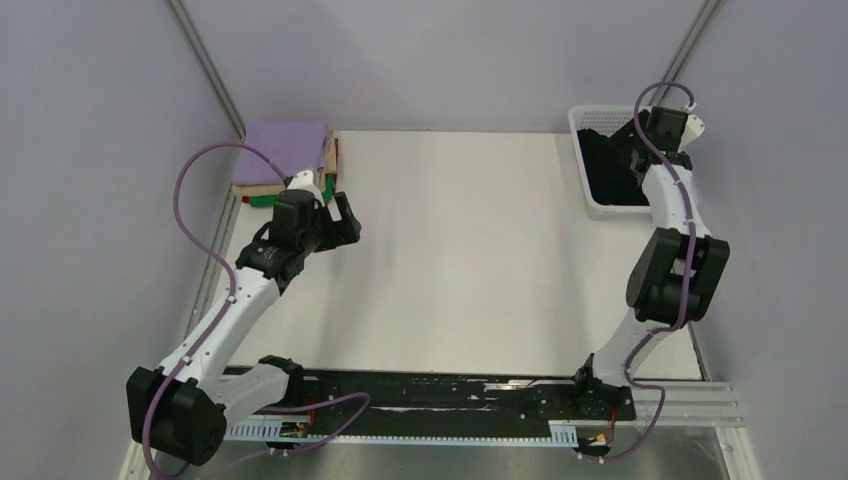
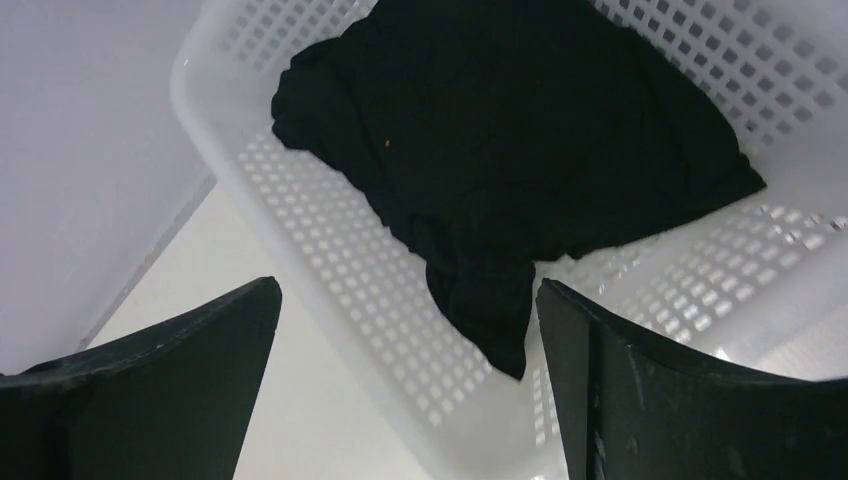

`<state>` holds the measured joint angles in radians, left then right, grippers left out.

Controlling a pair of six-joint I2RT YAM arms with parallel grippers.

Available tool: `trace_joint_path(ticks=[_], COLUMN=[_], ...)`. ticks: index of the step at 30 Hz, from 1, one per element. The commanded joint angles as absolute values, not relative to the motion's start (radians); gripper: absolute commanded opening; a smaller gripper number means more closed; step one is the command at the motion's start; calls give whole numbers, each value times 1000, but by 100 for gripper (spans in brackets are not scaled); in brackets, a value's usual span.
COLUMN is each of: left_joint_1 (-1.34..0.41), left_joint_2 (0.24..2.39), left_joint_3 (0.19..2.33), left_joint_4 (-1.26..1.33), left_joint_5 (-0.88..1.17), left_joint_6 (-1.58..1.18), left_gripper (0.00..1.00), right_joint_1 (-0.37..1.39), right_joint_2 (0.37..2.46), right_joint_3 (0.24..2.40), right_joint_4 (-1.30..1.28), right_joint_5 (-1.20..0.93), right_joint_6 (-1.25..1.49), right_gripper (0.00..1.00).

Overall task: Fold and stack the t-shirts
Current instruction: Grab crumpled tshirt from bin with the right arm

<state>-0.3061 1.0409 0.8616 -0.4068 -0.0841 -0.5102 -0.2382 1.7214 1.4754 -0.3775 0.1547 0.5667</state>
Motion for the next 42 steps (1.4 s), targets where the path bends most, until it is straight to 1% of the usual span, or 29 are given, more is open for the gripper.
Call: trace_joint_path(ticks=[1, 6, 10, 16, 20, 23, 25, 26, 33, 34, 35, 39, 42], left_joint_1=[-310, -310, -310, -310, -310, -310, -310, -310, -310, -310, -310, -310, -310], left_joint_2=[1060, 1084, 1100, 1129, 1142, 1143, 1143, 1143, 1147, 1146, 1145, 1129, 1104], left_joint_3=[892, 907, 909, 906, 907, 905, 904, 904, 901, 900, 900, 898, 892], left_joint_4=[-372, -380, -378, -365, -365, -366, -369, -370, -371, -373, -374, -381, -381], left_joint_5=[-114, -139, -154, -155, -155, -161, -164, -164, -160, -160, -160, -161, -156], left_joint_6=[-491, -477, -477, -484, -484, -486, -486, -485, -488, -489, -490, -494, -500], left_gripper=[100, 100, 100, 100, 100, 100, 100, 100, 100, 100, 100, 100, 100], right_joint_1=[-279, -301, -301, -276, -243, -238, -238, -238, -239, -239, -239, -239, -239], right_joint_2=[1939, 2201, 2349, 2471, 2510, 2524, 2529, 2529, 2519, 2512, 2498, 2417, 2314], right_joint_3=[1710, 1962, 2086, 2121, 2118, 2115, 2113, 2111, 2147, 2159, 2170, 2212, 2197], right_joint_4=[-468, -559, -583, -592, -596, -601, -603, -603, -597, -597, -595, -559, -487], right_joint_5=[173, 211, 227, 155, 181, 129, 93, 76, 75, 90, 110, 175, 179], right_joint_6=[569, 573, 530, 407, 299, 278, 285, 290, 318, 316, 313, 292, 281], right_gripper=[100, 100, 99, 94, 93, 88, 80, 74, 14, 4, 0, 0, 0])
